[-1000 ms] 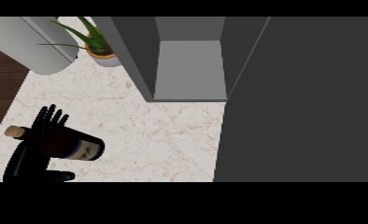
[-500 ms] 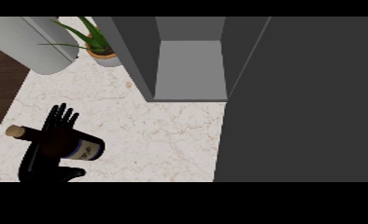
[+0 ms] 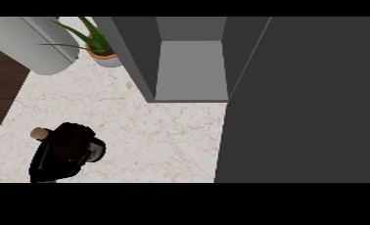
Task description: Pick up the wine, place it into the cabinet and close the cabinet
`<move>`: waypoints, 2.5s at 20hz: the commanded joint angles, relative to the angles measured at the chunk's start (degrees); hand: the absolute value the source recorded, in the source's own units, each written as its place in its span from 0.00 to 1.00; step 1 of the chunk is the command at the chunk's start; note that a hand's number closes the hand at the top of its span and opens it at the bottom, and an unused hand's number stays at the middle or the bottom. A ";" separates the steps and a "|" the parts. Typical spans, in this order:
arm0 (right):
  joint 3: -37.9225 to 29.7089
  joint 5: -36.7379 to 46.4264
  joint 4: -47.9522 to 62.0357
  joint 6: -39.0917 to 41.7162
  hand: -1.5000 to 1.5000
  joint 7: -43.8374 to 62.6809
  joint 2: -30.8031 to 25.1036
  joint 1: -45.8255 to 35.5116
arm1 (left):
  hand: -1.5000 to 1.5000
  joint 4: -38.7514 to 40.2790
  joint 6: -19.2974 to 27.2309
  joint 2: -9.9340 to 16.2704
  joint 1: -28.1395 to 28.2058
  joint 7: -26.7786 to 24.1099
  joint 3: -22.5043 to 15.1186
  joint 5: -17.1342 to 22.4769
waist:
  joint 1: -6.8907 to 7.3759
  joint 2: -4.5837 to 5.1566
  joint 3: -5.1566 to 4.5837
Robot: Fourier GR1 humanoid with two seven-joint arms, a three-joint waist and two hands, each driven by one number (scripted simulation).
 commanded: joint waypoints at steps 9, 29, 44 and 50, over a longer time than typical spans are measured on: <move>-4.81 -5.41 -4.54 2.23 0.00 -0.13 -1.28 0.98 | 1.00 1.85 10.21 -1.64 -2.36 -12.73 -5.24 -11.93 | -0.11 0.11 -0.05; 0.94 -0.26 -5.87 0.92 0.00 1.38 1.37 2.48 | 1.00 -27.61 16.72 -6.95 -0.47 7.25 -8.57 -1.62 | 0.22 -0.10 -0.01; 3.33 2.88 -2.65 0.88 0.00 -3.74 4.11 5.31 | 1.00 -45.57 35.86 -8.44 -4.53 25.70 -29.43 -2.35 | -0.03 0.00 -0.03; -2.40 -4.52 -7.67 3.26 0.00 0.13 0.58 6.28 | 1.00 -44.65 47.02 -8.45 -10.22 28.79 -37.69 -3.62 | -0.34 0.00 -0.01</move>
